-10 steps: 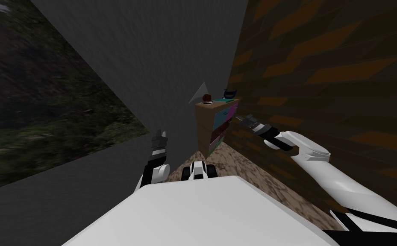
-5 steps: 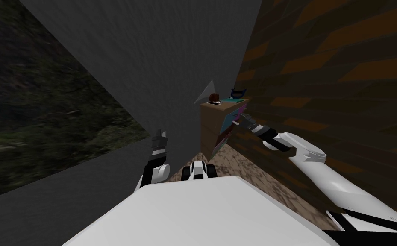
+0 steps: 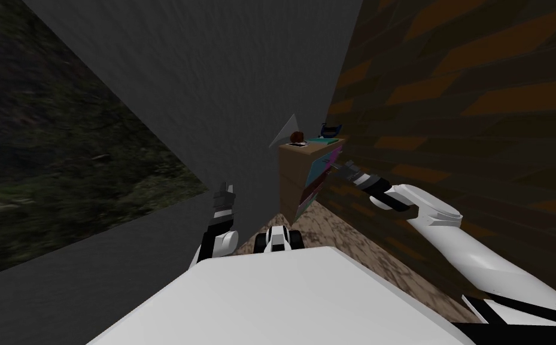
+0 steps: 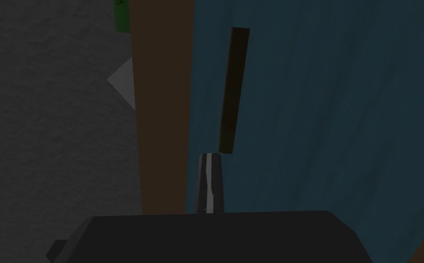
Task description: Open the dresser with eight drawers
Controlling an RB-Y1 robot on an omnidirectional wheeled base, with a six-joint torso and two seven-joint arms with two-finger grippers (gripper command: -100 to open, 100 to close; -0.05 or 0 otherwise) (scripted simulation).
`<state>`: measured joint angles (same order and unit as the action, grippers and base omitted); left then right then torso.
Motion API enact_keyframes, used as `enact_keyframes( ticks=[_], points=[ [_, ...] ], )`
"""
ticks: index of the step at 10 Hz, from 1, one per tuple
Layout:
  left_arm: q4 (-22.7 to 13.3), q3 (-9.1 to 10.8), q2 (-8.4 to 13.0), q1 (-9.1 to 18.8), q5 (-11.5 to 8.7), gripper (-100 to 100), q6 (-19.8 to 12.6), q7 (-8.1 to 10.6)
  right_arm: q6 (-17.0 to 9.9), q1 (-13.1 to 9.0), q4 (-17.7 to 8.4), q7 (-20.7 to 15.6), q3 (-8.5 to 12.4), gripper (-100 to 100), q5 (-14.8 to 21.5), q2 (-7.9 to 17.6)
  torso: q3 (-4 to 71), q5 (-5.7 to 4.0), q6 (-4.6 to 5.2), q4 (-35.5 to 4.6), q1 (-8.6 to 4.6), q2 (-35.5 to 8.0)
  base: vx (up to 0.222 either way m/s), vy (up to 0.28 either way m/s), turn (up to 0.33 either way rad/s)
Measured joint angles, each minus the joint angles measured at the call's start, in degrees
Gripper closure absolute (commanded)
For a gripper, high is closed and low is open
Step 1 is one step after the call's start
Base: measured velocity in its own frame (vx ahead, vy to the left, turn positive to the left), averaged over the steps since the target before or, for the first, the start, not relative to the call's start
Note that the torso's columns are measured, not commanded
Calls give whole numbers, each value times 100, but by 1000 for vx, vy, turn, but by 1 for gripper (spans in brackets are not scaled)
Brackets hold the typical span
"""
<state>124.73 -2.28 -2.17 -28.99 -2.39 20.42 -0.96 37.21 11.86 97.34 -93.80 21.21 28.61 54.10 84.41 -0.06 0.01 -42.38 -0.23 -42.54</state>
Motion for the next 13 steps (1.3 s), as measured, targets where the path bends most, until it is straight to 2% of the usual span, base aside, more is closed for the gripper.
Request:
enact_keyframes(
  ticks=[2,3,5,7,8,9,13],
  points=[
    [0,0,0,1,0,0,0,0,49,16,17,21,17,100,-28,24,3,3,0,3,18,7,-119,-89,-28],
    [0,-1,-1,0,0,0,0,0,54,18,17,23,18,-100,-30,25,24,13,-3,13,49,43,57,47,61],
    [0,-2,-2,-3,0,0,0,0,30,29,11,-46,-1,-100,-3,-61,56,21,-6,29,70,88,129,108,41],
    [1,-2,-2,-2,0,0,1,0,15,16,1,-91,-24,-100,13,-104,11,3,1,7,8,15,71,65,22],
    [0,-2,-2,-2,0,0,0,0,-24,-3,4,-16,14,-100,-4,7,2,2,0,2,11,6,50,44,9],
    [0,-2,-1,-2,0,0,0,0,-36,-7,5,8,19,100,-6,20,0,1,2,2,7,1,6,5,0],
    [-3,-5,1,-3,1,0,-1,1,28,17,36,50,40,100,-44,84,0,1,1,2,5,1,-128,-96,-64]
  ],
)
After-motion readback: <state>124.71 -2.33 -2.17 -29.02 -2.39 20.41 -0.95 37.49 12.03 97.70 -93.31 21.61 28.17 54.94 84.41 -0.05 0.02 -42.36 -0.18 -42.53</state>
